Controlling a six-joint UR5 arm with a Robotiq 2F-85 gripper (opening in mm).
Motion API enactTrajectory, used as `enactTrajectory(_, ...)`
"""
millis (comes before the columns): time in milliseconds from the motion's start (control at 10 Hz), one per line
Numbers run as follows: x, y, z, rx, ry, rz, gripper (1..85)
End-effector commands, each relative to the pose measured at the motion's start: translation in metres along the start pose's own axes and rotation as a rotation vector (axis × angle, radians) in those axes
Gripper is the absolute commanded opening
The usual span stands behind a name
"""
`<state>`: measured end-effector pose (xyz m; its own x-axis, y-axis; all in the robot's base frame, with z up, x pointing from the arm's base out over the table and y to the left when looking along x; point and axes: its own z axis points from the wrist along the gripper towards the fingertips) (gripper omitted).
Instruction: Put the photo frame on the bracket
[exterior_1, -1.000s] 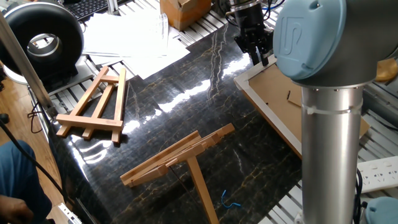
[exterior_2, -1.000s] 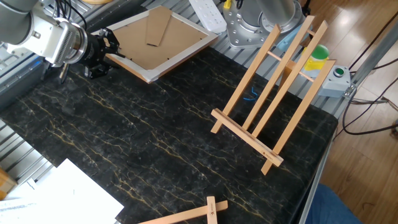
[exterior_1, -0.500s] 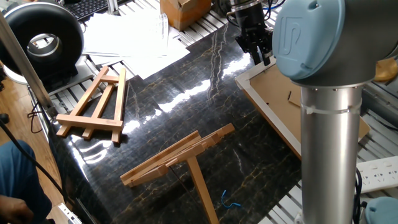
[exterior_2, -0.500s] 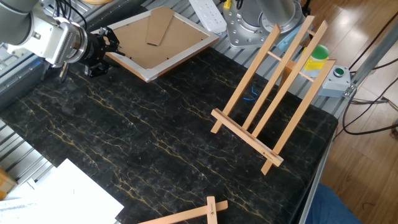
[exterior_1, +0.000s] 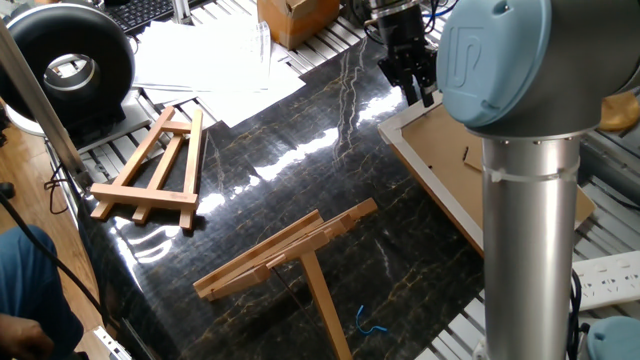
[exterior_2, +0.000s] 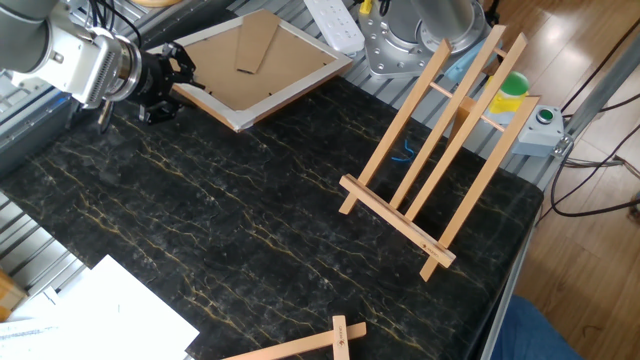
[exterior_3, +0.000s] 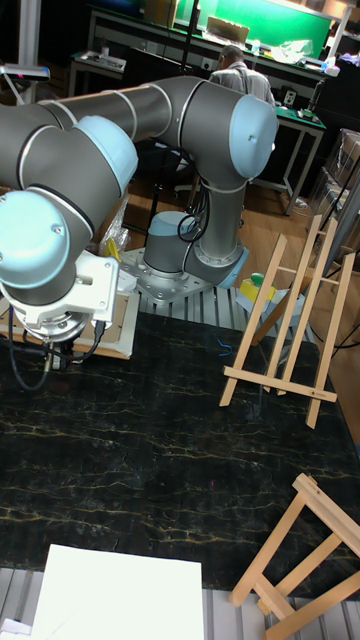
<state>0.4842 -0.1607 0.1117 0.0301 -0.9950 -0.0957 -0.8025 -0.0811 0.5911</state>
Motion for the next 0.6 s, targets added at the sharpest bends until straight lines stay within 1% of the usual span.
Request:
enactTrajectory(0,-0.003,-0.004,0.000,0.018,-0.014,-0.011,36.3)
enactTrajectory(200,-0.008,-0.008,0.006,0.025,-0.035,-0.019,38.3)
enactTrajectory(500,-0.008,-0.007,0.012,0.027,-0.041,-0.018,38.3)
